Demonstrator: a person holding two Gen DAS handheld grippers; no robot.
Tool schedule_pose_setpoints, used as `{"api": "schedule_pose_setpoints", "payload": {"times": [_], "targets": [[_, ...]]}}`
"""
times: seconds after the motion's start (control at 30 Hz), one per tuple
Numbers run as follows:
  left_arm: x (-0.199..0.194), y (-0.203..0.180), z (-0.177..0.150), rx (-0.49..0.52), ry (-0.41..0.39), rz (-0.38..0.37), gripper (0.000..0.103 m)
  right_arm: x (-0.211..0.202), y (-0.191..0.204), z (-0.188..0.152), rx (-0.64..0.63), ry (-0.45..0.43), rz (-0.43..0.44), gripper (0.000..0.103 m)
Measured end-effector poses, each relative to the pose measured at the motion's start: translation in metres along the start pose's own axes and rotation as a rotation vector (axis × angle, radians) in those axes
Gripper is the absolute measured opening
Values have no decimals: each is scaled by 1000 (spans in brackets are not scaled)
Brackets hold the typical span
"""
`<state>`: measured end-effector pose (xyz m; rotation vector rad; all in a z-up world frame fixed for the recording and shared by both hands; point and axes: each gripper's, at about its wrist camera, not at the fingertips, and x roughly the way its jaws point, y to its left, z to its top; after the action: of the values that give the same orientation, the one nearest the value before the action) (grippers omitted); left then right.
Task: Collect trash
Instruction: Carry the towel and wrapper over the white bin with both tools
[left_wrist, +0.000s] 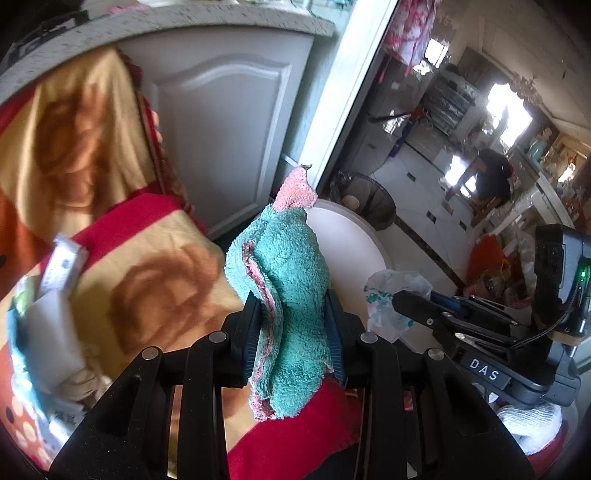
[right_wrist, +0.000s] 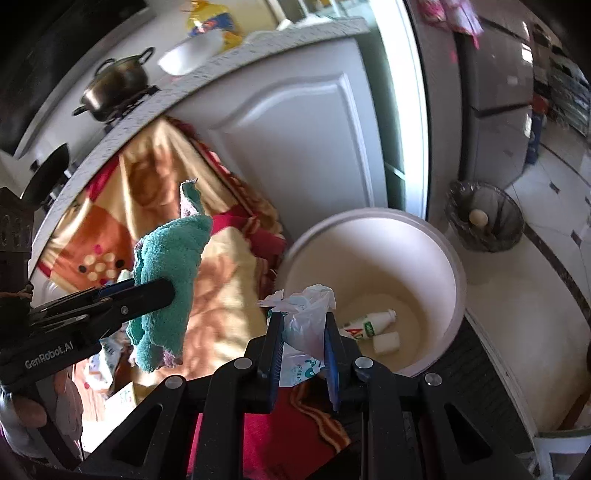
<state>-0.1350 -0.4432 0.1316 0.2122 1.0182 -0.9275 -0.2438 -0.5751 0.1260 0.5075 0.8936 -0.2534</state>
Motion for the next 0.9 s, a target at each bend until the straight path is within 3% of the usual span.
{"api": "schedule_pose_setpoints", "payload": {"times": [0.57, 0.9], "targets": [[93, -18, 18, -13, 133, -27, 30, 60, -50, -4, 84, 106, -46, 19], [128, -16, 16, -38, 163, -6, 31, 88, -62, -16, 101, 154, -73, 19]]}}
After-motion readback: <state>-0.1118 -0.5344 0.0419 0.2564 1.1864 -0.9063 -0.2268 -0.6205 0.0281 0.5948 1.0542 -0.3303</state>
